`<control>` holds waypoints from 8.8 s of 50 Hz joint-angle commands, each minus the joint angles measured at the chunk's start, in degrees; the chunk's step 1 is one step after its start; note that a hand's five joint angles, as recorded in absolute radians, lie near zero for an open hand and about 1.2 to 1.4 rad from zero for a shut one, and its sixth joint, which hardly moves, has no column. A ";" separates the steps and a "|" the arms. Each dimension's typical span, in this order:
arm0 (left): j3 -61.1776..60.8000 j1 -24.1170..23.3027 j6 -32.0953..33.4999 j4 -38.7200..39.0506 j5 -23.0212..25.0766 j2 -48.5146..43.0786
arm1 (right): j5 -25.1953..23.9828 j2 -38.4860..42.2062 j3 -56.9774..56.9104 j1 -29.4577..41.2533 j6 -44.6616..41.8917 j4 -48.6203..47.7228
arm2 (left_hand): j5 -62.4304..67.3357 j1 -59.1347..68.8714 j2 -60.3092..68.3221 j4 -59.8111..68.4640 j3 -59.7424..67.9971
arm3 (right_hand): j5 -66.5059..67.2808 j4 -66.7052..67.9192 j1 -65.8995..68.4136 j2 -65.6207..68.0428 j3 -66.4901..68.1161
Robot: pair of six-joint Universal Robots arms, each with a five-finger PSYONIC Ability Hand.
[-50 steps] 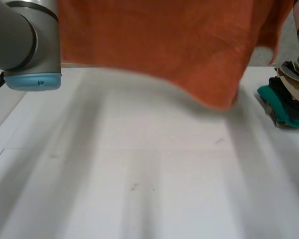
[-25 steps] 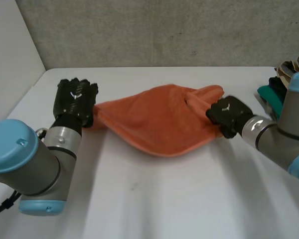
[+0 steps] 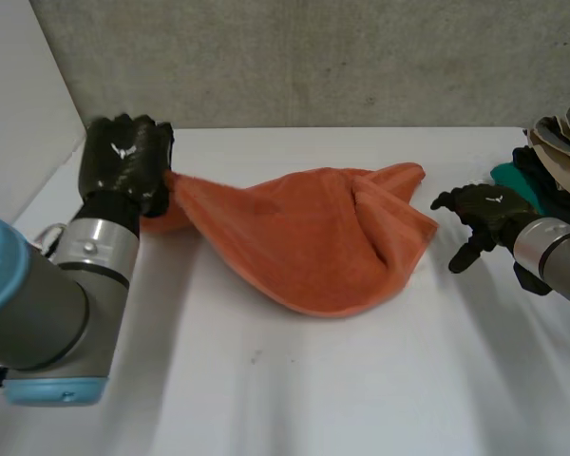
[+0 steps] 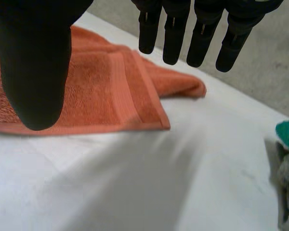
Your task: Fold the laundry.
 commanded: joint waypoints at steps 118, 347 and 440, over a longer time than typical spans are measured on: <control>6.86 2.77 2.27 -30.81 1.09 -0.48 | 17.21 -14.70 -7.09 12.46 -36.54 25.91 | 13.87 13.25 11.20 11.14 11.43 | 61.34 59.25 57.57 57.70 59.07; 18.20 3.92 11.24 -11.39 -6.73 -24.32 | 11.40 24.97 -22.13 9.74 -37.46 -27.80 | -56.13 -56.75 -58.80 -58.86 -58.57 | -8.66 -10.75 -12.43 -12.30 -10.93; -5.62 1.72 -2.20 -8.93 3.73 9.96 | 7.82 -3.26 8.47 30.38 -37.09 -24.37 | -55.25 -55.87 -57.91 -57.97 -57.68 | 61.34 59.25 57.57 57.70 59.07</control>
